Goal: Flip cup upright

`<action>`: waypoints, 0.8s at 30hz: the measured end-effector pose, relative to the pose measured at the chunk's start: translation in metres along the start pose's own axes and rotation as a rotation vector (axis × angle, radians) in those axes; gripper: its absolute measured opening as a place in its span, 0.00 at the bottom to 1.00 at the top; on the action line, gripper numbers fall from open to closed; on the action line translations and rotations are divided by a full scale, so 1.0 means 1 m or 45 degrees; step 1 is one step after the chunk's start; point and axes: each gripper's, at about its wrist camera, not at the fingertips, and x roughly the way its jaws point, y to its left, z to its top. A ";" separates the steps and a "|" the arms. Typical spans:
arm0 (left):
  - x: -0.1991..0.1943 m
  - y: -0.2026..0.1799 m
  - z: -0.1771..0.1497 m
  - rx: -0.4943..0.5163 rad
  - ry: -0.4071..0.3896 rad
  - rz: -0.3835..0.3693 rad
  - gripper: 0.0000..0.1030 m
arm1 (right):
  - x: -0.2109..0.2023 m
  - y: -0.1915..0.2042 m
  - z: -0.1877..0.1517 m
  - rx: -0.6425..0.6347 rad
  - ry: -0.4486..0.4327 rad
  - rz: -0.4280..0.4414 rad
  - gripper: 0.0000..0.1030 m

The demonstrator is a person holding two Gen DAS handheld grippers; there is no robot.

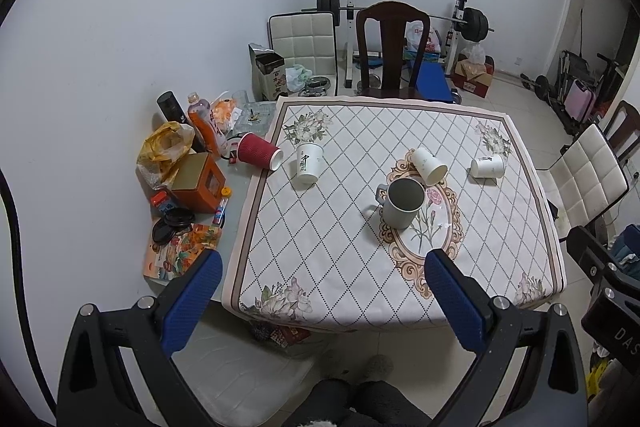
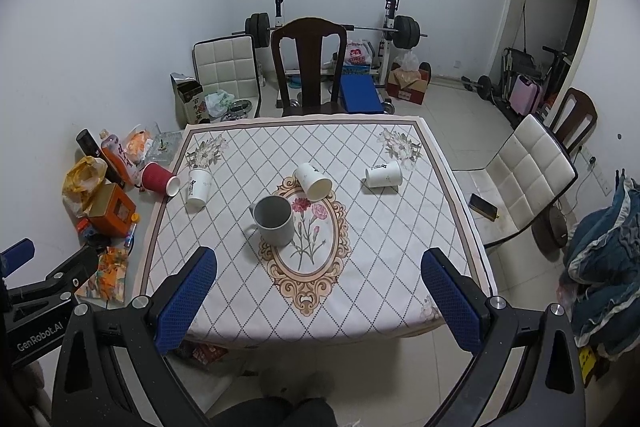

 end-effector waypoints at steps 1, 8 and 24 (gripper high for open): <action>0.000 0.000 0.000 0.000 -0.001 0.001 1.00 | 0.000 0.000 0.000 -0.001 0.000 0.000 1.00; -0.001 -0.002 0.000 0.002 -0.003 0.001 1.00 | 0.001 -0.001 -0.001 0.002 -0.002 -0.003 1.00; -0.003 -0.002 0.003 0.015 -0.007 -0.011 1.00 | 0.001 -0.001 -0.001 0.001 -0.001 -0.003 1.00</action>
